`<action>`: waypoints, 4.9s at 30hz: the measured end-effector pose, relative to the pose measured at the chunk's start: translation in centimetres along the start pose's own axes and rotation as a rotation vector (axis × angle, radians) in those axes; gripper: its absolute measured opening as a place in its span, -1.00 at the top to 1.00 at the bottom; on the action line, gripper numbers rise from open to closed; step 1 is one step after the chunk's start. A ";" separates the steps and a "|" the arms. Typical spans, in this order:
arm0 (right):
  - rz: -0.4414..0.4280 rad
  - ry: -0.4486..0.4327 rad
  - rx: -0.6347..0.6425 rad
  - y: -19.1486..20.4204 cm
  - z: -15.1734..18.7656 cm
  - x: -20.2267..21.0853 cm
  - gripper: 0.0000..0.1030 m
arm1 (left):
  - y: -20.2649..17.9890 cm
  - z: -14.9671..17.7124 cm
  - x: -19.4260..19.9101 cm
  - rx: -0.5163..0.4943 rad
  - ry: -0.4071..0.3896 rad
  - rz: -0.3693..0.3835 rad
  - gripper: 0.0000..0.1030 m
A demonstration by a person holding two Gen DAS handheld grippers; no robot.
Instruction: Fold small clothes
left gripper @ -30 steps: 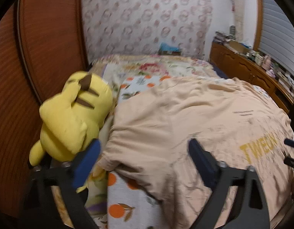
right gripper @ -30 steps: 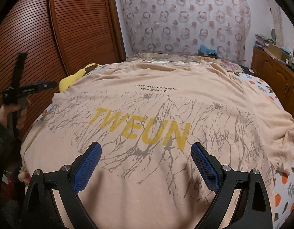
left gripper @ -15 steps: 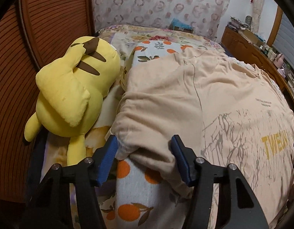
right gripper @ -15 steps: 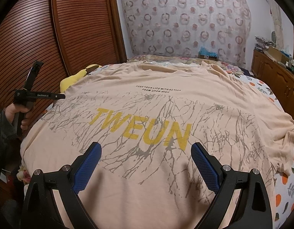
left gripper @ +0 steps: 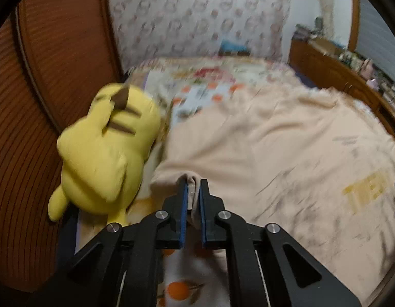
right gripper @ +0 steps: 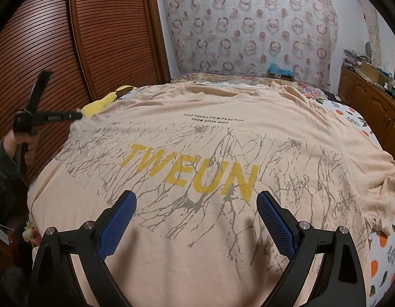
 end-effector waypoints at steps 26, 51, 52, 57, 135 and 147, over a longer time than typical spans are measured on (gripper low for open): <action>-0.012 0.011 0.006 0.4 0.1 -0.1 -0.86 | -6.4 -0.9 1.1 -0.064 0.040 0.144 -0.59; -0.018 0.013 0.004 0.9 0.1 -0.2 -0.86 | -11.3 -7.0 0.3 -0.151 -0.018 0.291 0.88; -0.019 0.012 0.005 0.8 0.1 -0.3 -0.86 | -12.1 -7.7 0.6 -0.155 -0.025 0.294 0.88; -0.024 0.010 0.005 0.7 0.3 -0.2 -0.86 | -15.7 -9.4 1.8 -0.186 -0.056 0.313 0.79; -0.025 0.140 0.202 4.3 -8.9 -12.8 0.89 | -5.4 0.7 -5.1 -0.074 0.113 0.102 -0.99; 0.035 0.104 0.078 2.3 -8.8 -10.2 0.14 | -5.5 0.7 -5.1 -0.073 0.113 0.102 -0.99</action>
Point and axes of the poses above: each gripper's, at about its wrist camera, not at the fingertips, and x roughly against the way its jaws point, y to its left, z to its underside, the point moved 1 cm from there along -x, roughly the way its jaws point, and after that the axes turned 1 degree about -z, right-handed, at the moved point
